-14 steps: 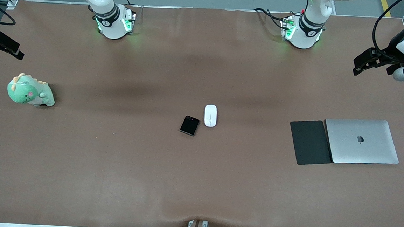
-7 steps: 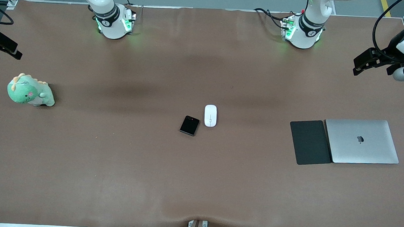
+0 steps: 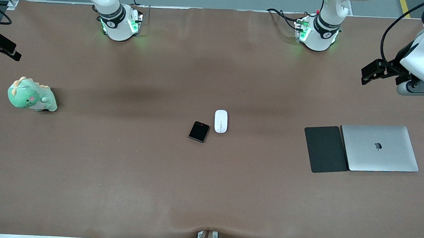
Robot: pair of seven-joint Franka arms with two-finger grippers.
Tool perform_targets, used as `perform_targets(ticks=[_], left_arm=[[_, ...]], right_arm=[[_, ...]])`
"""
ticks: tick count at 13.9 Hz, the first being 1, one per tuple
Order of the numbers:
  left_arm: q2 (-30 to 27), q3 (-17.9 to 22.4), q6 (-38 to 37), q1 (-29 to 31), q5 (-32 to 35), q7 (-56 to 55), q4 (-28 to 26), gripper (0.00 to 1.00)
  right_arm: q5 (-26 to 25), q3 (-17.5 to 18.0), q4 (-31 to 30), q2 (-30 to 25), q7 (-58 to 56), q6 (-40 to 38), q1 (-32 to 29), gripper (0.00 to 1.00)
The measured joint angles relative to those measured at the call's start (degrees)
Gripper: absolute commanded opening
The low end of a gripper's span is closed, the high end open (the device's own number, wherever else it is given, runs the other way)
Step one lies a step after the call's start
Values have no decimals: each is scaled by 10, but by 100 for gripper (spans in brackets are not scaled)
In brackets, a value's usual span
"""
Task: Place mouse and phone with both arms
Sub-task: 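Move the left gripper from rest toward the white mouse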
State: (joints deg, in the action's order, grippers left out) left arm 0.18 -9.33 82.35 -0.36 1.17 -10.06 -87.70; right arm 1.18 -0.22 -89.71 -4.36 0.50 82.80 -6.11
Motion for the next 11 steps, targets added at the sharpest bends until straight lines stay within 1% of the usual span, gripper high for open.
perform_targets(ticks=[4,8,11], left_arm=[[34,-10,29,-42,0,-50,-1,100],[85,-13,81,-92,0,-83,-7,100],[104,-15,137,-129,0,-108,-38,100]], right_arm=[[0,0,0,1,0,0,0,100],[0,0,0,1,0,0,0,100],[0,0,0,1,0,0,0,100]])
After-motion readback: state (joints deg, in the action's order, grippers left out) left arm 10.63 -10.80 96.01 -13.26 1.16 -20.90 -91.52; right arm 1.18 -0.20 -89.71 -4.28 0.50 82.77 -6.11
